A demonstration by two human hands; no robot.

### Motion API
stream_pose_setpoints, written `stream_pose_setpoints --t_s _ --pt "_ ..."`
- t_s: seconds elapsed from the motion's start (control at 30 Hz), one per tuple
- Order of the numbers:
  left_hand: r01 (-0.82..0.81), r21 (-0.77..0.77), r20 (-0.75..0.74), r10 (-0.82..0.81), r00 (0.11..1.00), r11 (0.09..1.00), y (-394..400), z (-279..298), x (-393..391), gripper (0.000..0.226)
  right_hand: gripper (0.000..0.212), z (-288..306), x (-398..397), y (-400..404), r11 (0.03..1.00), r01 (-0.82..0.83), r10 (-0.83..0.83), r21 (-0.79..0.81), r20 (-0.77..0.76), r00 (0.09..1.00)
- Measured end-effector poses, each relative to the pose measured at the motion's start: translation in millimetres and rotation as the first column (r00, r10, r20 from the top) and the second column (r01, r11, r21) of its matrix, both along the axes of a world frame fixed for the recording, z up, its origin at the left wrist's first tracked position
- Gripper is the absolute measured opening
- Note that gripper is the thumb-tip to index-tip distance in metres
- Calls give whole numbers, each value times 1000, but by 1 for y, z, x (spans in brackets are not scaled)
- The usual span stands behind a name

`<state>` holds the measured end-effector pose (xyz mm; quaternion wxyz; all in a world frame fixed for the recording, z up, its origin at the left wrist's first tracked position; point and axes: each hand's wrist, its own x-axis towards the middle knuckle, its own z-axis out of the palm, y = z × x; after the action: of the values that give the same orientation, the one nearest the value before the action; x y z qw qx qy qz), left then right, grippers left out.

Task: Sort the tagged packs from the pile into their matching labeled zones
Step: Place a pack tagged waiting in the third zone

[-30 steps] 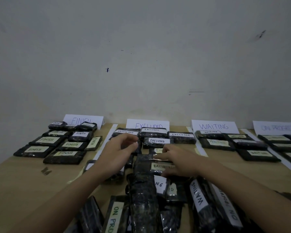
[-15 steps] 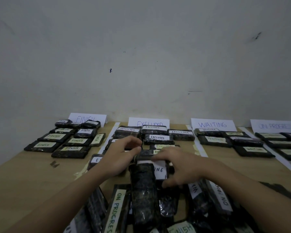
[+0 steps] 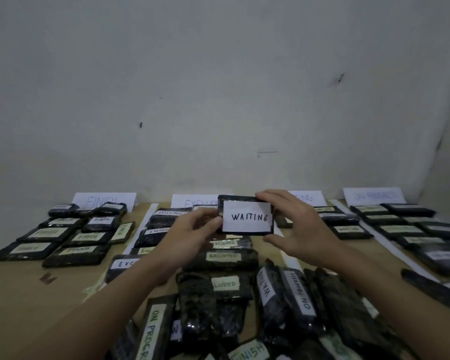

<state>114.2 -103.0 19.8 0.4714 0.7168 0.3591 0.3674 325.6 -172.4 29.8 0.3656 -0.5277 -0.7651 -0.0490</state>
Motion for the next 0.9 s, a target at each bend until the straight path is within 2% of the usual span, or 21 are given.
stream_pose_setpoints --t_s 0.27,0.37,0.6,0.73,0.83,0.9 --pt "116 109 -189 -94 977 987 -15 -2 31 14 71 -25 14 -38 984 175 -173 -32 56 983" --pt "186 135 -239 -150 959 973 -22 -6 44 9 75 -34 18 -53 967 255 -250 -17 140 958" --pt "309 164 -285 -254 924 937 -32 -7 66 14 73 -40 35 -68 941 325 -337 90 299 893" --pt "306 274 -414 -175 893 912 -21 -4 76 25 76 -24 59 -56 928 370 -363 43 325 873" --pt "313 369 -470 -115 875 875 -9 -2 86 33 79 -9 90 -27 871 491 -458 6 374 807" --pt "334 401 -504 -98 858 853 -1 -4 94 35 79 -8 109 -2 842 535 -461 -66 426 779"
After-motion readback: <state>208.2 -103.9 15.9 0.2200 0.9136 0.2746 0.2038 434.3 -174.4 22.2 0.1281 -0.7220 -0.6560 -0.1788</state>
